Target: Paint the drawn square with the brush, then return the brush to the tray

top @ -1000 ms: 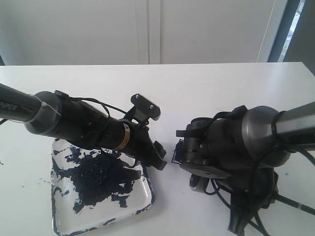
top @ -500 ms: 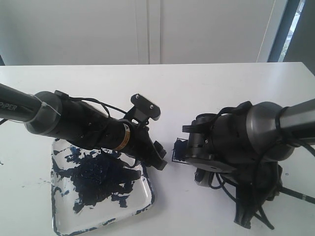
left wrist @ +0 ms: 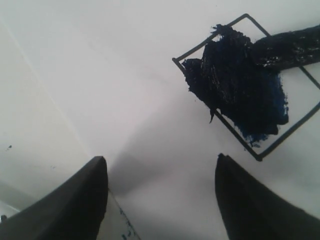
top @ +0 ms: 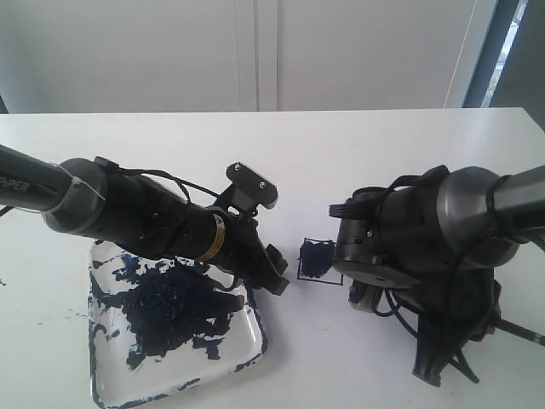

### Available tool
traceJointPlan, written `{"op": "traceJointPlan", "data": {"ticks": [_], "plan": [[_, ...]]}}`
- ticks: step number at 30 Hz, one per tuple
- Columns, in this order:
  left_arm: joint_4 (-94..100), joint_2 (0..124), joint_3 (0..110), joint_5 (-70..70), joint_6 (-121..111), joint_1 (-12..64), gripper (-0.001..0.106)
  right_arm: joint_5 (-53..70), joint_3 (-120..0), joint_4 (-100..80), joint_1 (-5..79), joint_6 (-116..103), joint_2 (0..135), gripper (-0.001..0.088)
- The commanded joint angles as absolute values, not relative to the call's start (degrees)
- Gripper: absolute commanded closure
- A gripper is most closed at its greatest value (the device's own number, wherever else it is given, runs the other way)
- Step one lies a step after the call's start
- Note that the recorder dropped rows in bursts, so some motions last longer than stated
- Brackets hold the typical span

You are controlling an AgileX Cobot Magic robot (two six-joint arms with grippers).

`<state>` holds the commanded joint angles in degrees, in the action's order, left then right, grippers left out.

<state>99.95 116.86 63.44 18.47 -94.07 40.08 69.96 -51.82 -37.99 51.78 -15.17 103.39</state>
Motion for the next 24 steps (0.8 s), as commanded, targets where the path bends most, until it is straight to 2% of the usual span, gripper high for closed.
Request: {"op": "traceJointPlan", "data": {"ticks": [9,24], "plan": [[99.95,116.86,63.44,18.46,-94.18,40.08,0.039,69.96,-51.12,-36.15,54.25,-13.23,103.39,0.0868],[99.95,116.86,63.44,18.94,-94.19,40.08,0.039,69.96,-49.15,-42.98,50.19,-18.85,103.39,0.0868]]}}
